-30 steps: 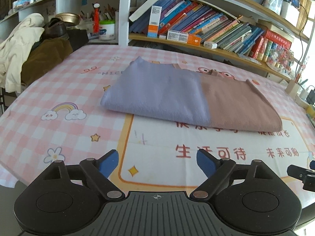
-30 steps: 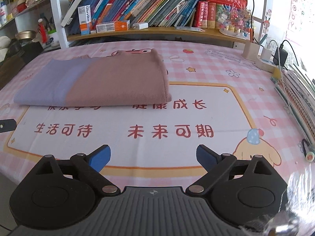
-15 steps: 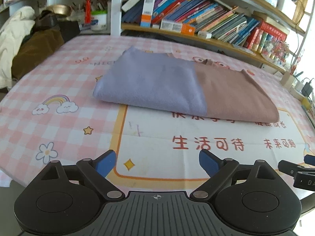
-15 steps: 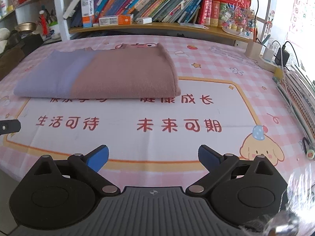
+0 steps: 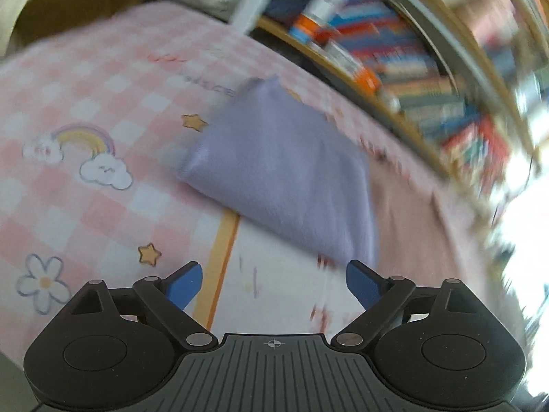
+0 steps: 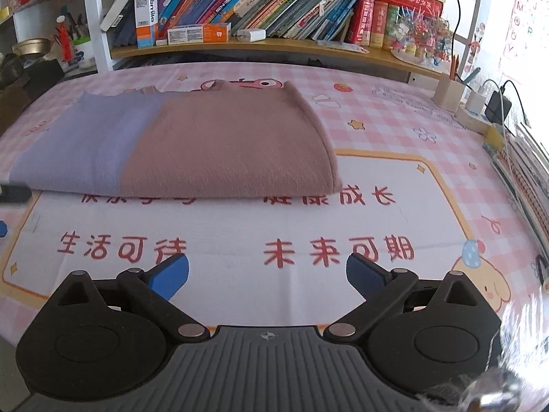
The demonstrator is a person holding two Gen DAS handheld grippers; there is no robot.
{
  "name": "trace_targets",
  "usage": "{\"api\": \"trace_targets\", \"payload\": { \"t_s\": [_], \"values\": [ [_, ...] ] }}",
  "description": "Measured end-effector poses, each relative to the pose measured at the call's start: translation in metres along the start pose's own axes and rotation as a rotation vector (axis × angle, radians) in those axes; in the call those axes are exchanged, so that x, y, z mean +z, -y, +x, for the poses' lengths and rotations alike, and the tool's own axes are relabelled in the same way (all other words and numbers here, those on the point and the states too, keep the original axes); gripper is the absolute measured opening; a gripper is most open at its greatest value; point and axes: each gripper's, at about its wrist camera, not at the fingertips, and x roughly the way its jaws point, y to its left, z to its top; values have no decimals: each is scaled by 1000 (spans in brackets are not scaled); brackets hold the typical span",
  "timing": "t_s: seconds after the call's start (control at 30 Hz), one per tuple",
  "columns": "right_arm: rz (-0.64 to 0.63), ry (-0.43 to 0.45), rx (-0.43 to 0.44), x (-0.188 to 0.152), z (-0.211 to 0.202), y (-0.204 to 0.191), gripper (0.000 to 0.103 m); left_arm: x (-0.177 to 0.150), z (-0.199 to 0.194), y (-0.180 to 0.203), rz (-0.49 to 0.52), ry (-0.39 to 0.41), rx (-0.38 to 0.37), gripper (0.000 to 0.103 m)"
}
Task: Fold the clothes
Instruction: 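Move the left tool to the lavender side edge and close on it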
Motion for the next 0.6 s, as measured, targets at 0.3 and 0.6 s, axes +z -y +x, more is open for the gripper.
{"api": "trace_targets", "payload": {
  "t_s": [0.3, 0.6],
  "values": [
    [6, -15, -76, 12, 5, -6, 99, 26, 30, -47, -396, 28, -161, 57],
    [11, -25, -136, 22, 6, -11, 99, 28, 64, -69, -712, 40, -235, 21]
  ]
}}
